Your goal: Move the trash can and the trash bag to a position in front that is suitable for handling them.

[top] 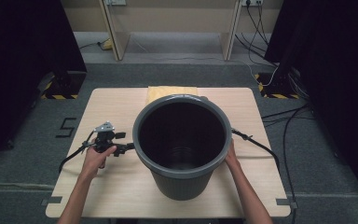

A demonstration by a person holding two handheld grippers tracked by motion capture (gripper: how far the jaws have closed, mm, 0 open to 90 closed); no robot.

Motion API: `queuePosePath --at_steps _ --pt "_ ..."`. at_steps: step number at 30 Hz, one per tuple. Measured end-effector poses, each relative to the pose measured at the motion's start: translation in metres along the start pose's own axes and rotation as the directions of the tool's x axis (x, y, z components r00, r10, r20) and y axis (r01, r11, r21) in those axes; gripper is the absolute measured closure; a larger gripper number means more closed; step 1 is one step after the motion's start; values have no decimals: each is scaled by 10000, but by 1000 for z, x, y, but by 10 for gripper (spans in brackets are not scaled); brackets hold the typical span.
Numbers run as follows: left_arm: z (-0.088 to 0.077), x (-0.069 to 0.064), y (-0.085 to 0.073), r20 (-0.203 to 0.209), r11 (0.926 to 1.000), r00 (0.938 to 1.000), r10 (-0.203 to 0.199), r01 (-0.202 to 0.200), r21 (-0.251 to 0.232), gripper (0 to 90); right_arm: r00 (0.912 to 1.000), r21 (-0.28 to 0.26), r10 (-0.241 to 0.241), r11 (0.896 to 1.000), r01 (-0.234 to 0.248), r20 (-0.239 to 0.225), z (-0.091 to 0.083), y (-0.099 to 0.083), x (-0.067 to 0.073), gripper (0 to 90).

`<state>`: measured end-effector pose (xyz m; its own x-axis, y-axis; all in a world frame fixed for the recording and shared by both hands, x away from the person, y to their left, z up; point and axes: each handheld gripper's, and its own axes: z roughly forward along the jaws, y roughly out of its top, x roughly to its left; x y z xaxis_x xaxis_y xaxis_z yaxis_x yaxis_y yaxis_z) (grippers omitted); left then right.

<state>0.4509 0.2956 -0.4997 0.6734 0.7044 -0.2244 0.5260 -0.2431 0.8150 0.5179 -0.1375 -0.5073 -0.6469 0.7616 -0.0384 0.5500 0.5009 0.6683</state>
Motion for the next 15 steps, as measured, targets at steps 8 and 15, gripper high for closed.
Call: queuePosePath --at_steps 8,15 --pt "-5 6 -28 -1514 9942 9884 -107 267 1040 153 9995 -422 282 9987 -288 -140 -11 5 -3 261" --pt "-8 -4 -36 -2479 9900 9656 782 -458 1337 146 9989 -897 253 9955 -288 -393 -18 24 -8 242"
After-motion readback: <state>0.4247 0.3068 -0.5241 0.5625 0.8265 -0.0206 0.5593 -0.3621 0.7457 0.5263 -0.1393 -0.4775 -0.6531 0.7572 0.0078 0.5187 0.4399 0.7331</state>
